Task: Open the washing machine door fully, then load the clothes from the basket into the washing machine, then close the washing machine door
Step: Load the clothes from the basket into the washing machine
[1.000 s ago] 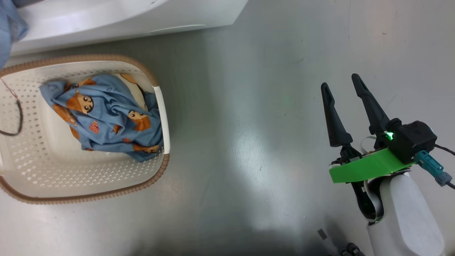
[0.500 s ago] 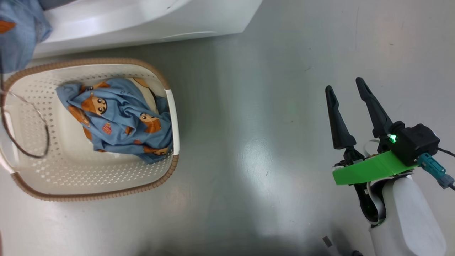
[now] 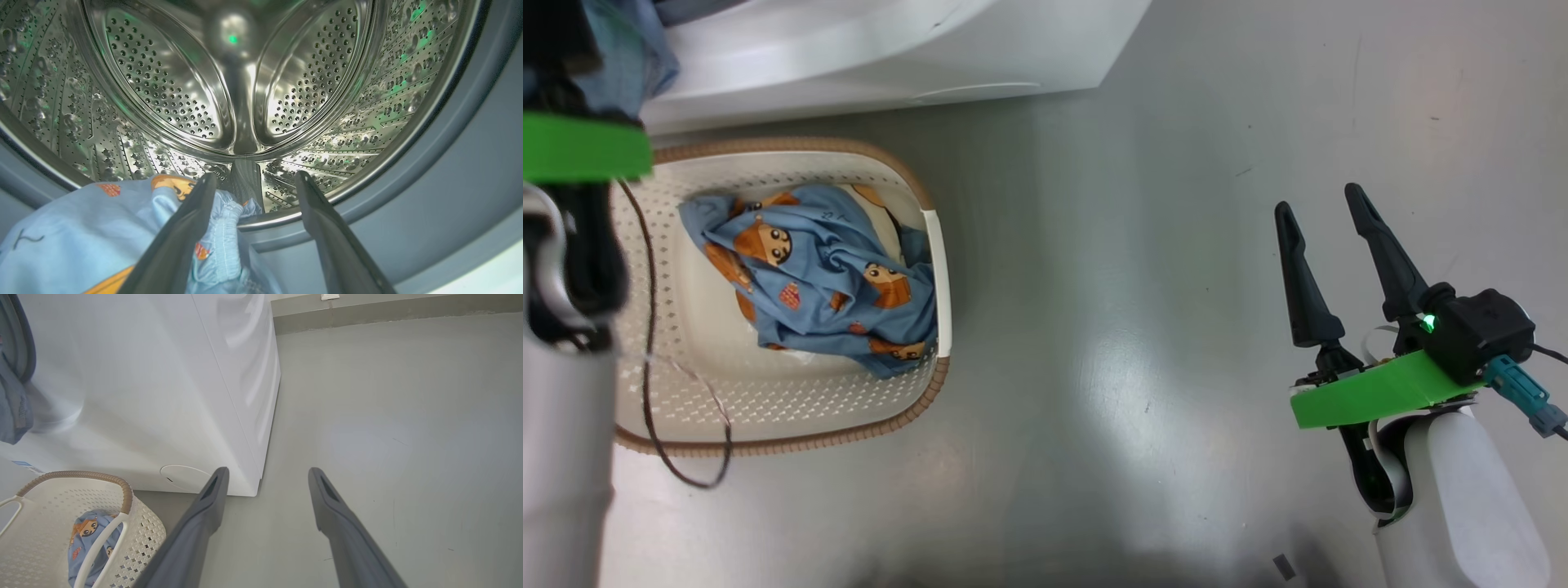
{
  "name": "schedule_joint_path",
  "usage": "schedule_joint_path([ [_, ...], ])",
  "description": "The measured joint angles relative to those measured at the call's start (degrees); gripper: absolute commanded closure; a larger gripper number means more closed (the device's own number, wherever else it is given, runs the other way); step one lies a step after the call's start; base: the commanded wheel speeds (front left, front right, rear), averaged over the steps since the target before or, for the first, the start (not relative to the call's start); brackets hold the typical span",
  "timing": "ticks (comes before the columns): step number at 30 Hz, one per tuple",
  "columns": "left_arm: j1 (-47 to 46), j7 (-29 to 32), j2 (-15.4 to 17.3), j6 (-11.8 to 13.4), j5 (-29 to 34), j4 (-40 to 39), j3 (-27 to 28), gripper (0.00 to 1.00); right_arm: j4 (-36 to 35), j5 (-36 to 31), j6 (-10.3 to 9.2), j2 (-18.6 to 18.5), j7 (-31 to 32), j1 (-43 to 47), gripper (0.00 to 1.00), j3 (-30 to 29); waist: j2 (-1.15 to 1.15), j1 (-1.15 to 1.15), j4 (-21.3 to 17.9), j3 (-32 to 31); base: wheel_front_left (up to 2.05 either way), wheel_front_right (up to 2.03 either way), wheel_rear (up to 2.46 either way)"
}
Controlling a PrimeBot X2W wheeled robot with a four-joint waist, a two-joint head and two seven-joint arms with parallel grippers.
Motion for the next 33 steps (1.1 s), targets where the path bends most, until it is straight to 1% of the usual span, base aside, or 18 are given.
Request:
schedule_joint_path([
  [5, 4.9, -1.4, -0.9, 1.8, 0.1, -4.4, 0.1, 0.0, 0.0, -0.3, 0.0, 0.0, 0.0, 0.1, 0.0, 0.0, 0.0, 0.0, 0.4, -0.4, 0.0, 0.0, 0.0],
  [7, 5.8, -1.5, -1.1, 2.0, 0.4, -5.4, 0.2, 0.0, 0.0, -0.8, 0.0, 0.0, 0.0, 0.1, 0.0, 0.0, 0.0, 0.0, 0.4, -0.4, 0.0, 0.0, 0.0],
  [12, 10.3, -2.5, -1.8, 3.5, 1.2, -9.1, 0.9, 0.0, 0.0, -1.4, 0.0, 0.0, 0.0, 0.1, 0.0, 0.0, 0.0, 0.0, 0.6, -0.7, 0.0, 0.0, 0.0],
  [19, 14.8, -3.2, -4.1, 3.6, 3.4, -10.6, 1.3, 0.0, 0.0, -1.4, 0.0, 0.0, 0.0, 0.1, 0.0, 0.0, 0.0, 0.01, 0.5, -0.9, 0.0, 0.0, 0.0],
  [20, 16.3, -3.2, -4.9, 3.6, 3.8, -10.8, 1.3, 0.0, 0.1, -1.4, 0.0, 0.0, 0.0, 0.1, 0.0, 0.1, 0.0, 0.01, 0.5, -1.1, 0.0, 0.0, 0.0],
  [23, 17.8, -3.2, -5.4, 3.6, 4.7, -11.2, 1.6, 0.0, 0.1, -1.4, 0.0, -0.1, 0.0, 0.1, 0.0, 0.0, 0.0, 0.01, 0.5, -1.2, 0.0, 0.0, 0.0],
  [31, 22.6, -3.2, -8.4, 3.3, 8.5, -12.3, 5.0, 0.0, 0.2, -1.4, 0.0, -0.1, 0.0, 0.1, 0.0, 0.1, 0.0, 0.01, 0.5, -1.5, 0.0, 0.0, 0.0],
  [33, 24.9, -3.2, -9.3, 2.7, 9.7, -12.3, 6.2, 0.0, 0.2, -1.4, 0.0, -0.2, 0.0, 0.1, 0.0, 0.1, 0.0, 0.01, 0.4, -1.7, 0.0, 0.0, 0.0],
])
